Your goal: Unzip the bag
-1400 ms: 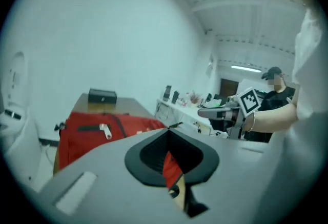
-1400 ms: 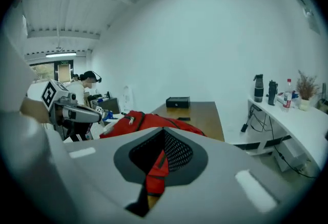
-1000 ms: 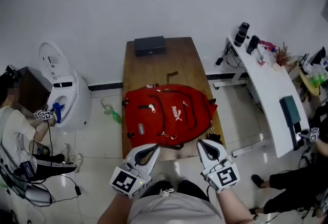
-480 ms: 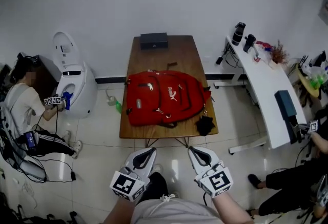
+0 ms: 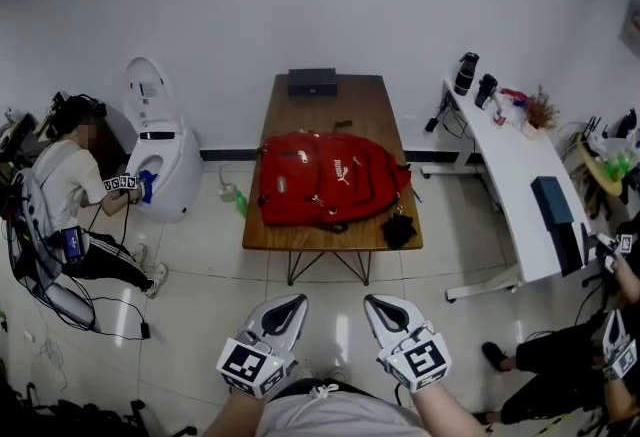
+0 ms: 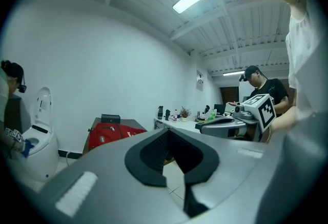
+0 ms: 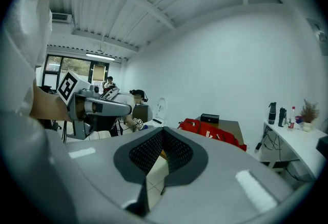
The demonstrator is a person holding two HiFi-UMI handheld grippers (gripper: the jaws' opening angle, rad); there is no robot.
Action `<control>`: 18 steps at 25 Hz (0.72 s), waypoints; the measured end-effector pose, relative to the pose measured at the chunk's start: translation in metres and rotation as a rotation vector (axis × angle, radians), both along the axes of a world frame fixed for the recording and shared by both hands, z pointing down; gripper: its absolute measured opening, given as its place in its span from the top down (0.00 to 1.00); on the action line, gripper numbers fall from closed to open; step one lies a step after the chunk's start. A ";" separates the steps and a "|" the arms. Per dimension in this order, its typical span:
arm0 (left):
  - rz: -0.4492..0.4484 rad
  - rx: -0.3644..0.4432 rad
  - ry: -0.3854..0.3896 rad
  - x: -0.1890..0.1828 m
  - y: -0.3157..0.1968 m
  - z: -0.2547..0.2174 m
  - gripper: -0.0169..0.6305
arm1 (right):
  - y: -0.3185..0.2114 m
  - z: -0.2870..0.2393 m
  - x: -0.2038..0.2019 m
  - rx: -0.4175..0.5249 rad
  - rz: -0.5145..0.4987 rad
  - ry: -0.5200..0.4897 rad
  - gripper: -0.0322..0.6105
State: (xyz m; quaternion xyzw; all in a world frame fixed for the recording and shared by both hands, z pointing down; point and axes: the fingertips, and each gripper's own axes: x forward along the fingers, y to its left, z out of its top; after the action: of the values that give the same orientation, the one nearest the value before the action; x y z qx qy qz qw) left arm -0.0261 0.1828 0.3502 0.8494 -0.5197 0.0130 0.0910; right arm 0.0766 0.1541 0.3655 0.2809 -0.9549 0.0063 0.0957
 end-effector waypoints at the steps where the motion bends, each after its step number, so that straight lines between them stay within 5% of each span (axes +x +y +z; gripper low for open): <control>1: 0.005 -0.001 -0.002 -0.002 0.003 0.000 0.96 | 0.003 -0.001 -0.004 0.000 -0.002 0.007 0.94; 18: 0.018 -0.002 -0.013 -0.038 0.008 -0.001 0.96 | 0.004 -0.015 -0.041 0.001 0.046 0.027 0.94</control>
State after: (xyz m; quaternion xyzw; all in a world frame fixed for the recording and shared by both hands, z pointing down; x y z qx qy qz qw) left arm -0.0637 0.1906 0.3492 0.8538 -0.5127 0.0197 0.0883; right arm 0.0359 0.1583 0.3507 0.3031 -0.9468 0.0040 0.1084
